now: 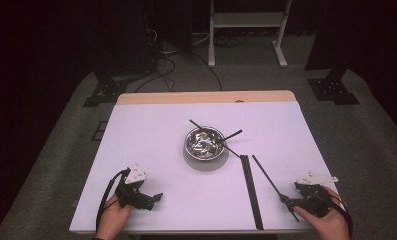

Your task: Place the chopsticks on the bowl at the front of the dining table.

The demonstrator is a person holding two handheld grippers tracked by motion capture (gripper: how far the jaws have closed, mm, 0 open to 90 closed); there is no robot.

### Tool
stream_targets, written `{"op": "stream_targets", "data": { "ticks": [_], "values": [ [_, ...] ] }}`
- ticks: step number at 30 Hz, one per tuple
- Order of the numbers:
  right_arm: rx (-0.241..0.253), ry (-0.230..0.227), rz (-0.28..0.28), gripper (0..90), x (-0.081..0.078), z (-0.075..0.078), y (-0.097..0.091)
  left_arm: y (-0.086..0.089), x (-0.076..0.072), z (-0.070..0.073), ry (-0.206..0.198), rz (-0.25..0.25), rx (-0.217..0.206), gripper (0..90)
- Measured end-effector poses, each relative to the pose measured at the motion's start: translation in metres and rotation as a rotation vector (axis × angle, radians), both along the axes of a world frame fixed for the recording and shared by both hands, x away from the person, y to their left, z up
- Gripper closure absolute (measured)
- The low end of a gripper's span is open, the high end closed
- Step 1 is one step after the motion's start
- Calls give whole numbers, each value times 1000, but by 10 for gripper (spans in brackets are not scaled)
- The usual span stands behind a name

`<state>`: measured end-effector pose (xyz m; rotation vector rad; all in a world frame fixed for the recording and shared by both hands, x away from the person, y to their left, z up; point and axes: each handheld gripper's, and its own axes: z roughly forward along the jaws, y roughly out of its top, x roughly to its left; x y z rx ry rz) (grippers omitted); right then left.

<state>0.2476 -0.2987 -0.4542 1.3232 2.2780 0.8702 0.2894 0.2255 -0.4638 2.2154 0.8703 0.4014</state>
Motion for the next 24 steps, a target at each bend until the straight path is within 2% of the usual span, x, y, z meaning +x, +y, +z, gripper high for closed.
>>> {"op": "stream_targets", "data": {
  "ticks": [24],
  "values": [
    [4,-10,-57,273,8,0,-21,0,0,0,0,0,-1,0]
  ]
}}
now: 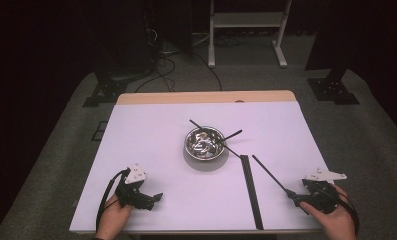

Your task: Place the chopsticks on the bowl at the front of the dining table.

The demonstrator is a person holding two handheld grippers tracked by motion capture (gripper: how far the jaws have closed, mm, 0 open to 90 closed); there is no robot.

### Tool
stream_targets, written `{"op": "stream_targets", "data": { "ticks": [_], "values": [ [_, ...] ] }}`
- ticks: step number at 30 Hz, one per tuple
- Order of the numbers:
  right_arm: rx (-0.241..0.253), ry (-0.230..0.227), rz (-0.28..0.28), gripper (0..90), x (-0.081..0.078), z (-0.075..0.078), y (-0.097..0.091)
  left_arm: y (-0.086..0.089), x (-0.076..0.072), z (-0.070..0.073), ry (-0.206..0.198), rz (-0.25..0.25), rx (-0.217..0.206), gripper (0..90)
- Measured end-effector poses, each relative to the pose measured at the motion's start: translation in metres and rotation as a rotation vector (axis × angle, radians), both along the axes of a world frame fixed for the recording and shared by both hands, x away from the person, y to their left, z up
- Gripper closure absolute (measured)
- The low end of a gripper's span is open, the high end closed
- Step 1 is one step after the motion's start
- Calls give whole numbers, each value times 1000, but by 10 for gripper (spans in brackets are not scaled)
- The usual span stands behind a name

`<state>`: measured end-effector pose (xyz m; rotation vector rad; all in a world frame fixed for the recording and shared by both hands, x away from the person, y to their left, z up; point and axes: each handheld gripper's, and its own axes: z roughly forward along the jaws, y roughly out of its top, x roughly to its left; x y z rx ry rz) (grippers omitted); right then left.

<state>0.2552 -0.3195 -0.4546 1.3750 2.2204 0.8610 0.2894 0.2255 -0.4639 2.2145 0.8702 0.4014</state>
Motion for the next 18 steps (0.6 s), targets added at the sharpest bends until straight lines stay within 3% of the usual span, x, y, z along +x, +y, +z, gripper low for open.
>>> {"op": "stream_targets", "data": {
  "ticks": [18],
  "values": [
    [17,-12,-17,294,2,0,-9,0,0,0,0,0,0,0]
  ]
}}
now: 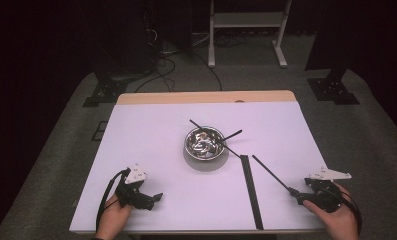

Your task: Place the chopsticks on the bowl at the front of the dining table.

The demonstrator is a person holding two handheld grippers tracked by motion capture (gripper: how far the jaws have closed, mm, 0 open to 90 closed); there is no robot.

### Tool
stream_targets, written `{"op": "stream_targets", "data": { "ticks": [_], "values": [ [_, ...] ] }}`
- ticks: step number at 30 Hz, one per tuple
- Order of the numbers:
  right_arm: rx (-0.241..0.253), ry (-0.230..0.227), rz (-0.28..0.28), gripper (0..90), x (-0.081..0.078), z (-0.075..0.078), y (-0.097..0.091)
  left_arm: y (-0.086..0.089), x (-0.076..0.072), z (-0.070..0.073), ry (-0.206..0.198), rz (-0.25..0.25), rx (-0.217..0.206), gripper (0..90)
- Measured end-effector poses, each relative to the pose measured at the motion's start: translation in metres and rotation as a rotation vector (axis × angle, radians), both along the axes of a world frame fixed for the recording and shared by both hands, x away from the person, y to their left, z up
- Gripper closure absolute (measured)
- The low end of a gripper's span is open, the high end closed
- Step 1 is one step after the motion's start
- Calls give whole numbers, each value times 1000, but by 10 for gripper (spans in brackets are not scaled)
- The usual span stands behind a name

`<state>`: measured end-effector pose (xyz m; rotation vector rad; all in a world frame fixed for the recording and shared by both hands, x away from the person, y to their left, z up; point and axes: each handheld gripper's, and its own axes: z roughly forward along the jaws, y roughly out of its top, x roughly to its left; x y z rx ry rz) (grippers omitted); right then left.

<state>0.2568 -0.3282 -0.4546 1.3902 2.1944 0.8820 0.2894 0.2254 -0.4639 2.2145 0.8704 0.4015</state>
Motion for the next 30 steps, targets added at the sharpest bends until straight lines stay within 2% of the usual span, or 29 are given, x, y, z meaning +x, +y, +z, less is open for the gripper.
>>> {"op": "stream_targets", "data": {
  "ticks": [14,30],
  "values": [
    [30,-15,37,366,5,4,7,0,0,0,0,0,1,0],
    [56,-35,84,396,18,7,16,0,0,0,0,0,1,0]
  ]
}}
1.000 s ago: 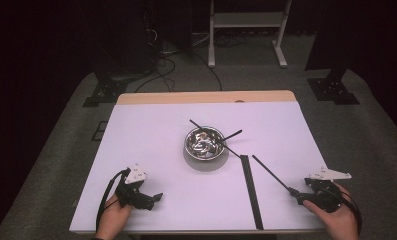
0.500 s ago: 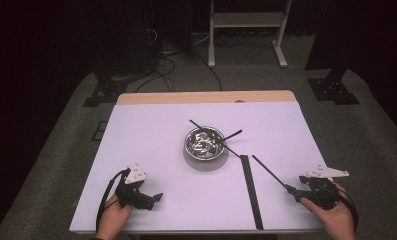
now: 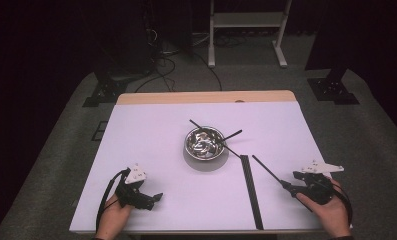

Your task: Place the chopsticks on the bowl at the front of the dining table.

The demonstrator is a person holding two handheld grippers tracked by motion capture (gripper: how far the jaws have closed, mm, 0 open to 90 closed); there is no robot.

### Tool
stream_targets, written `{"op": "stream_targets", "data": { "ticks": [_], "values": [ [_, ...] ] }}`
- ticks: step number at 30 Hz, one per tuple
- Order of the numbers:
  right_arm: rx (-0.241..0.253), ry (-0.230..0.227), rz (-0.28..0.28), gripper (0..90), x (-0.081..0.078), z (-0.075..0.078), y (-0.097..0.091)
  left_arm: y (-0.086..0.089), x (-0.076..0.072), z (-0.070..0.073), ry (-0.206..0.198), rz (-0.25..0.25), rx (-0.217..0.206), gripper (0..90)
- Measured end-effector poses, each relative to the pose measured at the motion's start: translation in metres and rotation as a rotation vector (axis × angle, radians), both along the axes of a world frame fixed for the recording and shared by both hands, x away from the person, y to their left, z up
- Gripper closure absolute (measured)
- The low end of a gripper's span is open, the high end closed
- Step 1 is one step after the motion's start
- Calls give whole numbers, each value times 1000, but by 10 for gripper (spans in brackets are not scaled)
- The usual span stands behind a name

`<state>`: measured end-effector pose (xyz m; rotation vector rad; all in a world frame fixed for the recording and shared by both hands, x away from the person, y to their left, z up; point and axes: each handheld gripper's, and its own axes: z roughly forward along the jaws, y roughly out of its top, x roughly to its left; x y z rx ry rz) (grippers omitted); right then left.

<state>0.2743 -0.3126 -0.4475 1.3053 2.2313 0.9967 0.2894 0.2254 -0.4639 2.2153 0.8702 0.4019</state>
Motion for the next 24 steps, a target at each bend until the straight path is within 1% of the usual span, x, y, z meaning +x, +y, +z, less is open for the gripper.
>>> {"op": "stream_targets", "data": {
  "ticks": [8,15,18,19,24],
  "values": [
    [14,-1,29,432,9,0,7,0,0,0,0,0,0,0],
    [31,-6,59,484,17,1,12,0,0,0,0,0,-1,0],
    [36,-3,63,513,20,1,13,0,0,0,0,0,-1,0],
    [35,-4,67,539,22,1,14,0,0,0,0,0,-1,0],
    [33,19,85,602,24,-1,16,0,0,0,0,0,0,0]
  ]
}}
